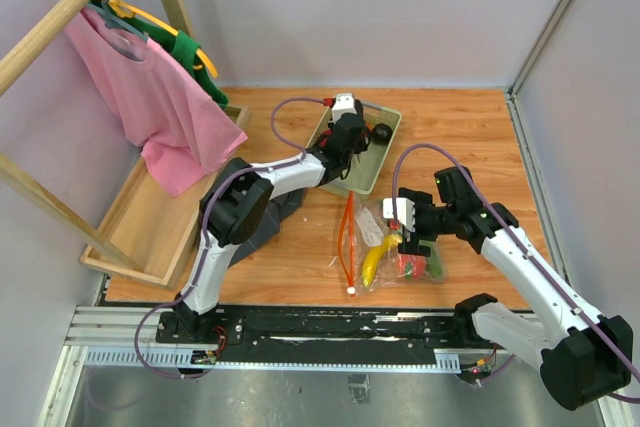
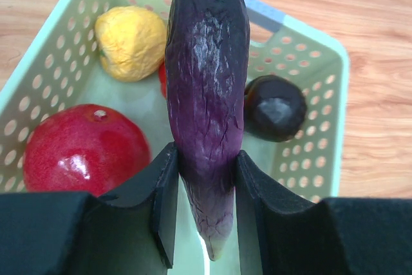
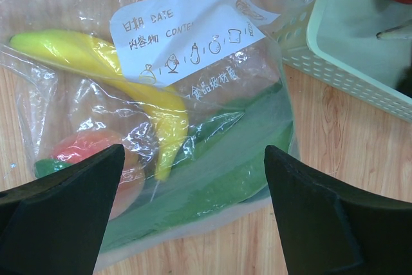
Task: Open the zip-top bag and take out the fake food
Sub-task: Place the fake vegetable in the bin, then pick up the fake fruit from the zipper food storage bag.
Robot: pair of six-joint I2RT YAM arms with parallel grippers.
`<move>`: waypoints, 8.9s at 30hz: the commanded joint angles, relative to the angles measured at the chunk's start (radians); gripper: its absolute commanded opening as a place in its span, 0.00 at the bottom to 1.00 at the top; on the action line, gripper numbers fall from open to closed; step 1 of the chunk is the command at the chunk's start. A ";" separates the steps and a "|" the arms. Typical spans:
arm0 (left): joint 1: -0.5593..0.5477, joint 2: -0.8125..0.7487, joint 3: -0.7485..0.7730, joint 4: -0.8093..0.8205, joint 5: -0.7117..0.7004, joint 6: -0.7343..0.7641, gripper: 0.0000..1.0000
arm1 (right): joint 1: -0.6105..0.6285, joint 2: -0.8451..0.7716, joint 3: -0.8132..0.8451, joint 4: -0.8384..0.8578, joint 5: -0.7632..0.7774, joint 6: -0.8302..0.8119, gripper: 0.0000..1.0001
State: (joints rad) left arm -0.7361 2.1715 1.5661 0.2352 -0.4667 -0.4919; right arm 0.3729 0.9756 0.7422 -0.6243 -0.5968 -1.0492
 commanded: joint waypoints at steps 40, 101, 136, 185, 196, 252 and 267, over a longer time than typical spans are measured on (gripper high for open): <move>-0.026 -0.412 -0.278 0.110 0.032 0.085 0.97 | -0.018 -0.008 0.020 -0.032 -0.113 -0.031 0.92; -0.149 -0.816 -1.239 0.726 0.827 -0.415 0.38 | 0.201 0.200 -0.038 -0.002 -0.038 -0.184 0.45; -0.214 -0.461 -1.068 0.616 0.814 -0.425 0.38 | 0.231 0.265 -0.022 -0.033 0.017 -0.156 0.01; -0.236 -0.285 -0.951 0.424 0.711 -0.380 0.48 | 0.233 0.414 0.054 0.133 0.055 0.243 0.01; -0.235 -0.346 -0.960 0.287 0.594 -0.315 0.37 | 0.200 0.358 0.045 0.132 0.044 0.246 0.06; -0.080 -0.597 -0.875 0.165 0.742 -0.257 0.26 | 0.162 0.217 -0.010 0.110 -0.056 0.117 0.25; -0.051 -0.678 -0.869 -0.116 0.746 -0.133 0.21 | 0.162 0.234 -0.006 0.110 0.020 0.107 0.25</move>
State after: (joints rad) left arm -0.7921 1.5742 0.6888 0.2466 0.3283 -0.6937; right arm 0.5461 1.2041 0.7410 -0.5125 -0.5999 -0.9249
